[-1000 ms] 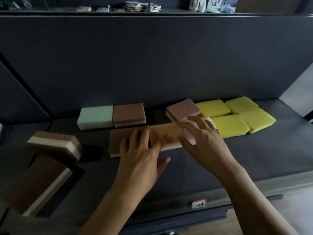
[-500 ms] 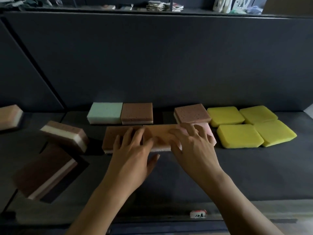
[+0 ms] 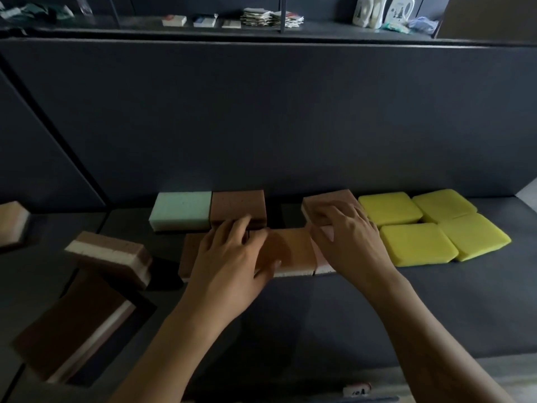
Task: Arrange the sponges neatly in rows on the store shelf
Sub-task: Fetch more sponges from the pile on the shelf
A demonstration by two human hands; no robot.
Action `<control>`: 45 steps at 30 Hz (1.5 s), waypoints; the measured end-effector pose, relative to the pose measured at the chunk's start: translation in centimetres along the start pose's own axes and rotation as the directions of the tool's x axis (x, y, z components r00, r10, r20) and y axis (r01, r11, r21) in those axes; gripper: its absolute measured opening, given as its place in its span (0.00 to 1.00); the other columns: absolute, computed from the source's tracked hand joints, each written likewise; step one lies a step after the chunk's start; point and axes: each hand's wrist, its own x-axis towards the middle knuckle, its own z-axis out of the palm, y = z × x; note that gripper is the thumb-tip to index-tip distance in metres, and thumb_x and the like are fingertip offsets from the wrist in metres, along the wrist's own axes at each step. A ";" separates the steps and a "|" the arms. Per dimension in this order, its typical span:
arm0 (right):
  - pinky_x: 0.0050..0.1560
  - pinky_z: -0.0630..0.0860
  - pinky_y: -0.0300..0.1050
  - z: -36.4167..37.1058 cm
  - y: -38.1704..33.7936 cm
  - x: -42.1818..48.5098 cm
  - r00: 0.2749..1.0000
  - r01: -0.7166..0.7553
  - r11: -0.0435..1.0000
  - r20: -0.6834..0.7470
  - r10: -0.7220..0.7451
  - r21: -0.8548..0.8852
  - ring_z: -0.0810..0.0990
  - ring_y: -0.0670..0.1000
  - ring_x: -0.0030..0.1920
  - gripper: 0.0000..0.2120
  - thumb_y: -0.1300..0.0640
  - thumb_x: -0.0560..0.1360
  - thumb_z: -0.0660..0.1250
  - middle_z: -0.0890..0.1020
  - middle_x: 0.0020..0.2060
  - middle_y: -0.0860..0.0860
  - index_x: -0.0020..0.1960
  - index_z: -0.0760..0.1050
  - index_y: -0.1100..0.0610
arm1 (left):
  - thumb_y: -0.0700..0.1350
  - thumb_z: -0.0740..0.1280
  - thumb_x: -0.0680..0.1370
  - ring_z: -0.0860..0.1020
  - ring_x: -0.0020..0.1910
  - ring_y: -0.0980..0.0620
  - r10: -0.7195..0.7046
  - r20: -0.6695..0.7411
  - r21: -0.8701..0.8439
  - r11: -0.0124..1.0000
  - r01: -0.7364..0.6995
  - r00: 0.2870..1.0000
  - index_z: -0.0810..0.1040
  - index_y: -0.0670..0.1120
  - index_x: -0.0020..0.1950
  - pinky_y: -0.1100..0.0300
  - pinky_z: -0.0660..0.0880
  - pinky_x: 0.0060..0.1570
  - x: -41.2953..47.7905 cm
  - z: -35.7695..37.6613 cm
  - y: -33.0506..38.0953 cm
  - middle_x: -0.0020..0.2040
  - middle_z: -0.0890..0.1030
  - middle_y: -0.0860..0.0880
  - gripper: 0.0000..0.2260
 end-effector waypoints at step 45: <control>0.72 0.60 0.56 1.1 -7.3 -3.8 0.974 0.088 0.992 0.218 -0.066 -0.094 0.56 0.57 0.76 0.21 0.44 0.81 0.59 0.60 0.76 0.44 0.73 0.63 0.40 | 0.59 0.61 0.73 0.67 0.71 0.36 -0.077 -0.034 -0.015 0.997 0.077 0.996 0.73 0.54 0.66 0.32 0.68 0.63 -2.4 1.4 -3.4 0.71 0.70 0.47 0.23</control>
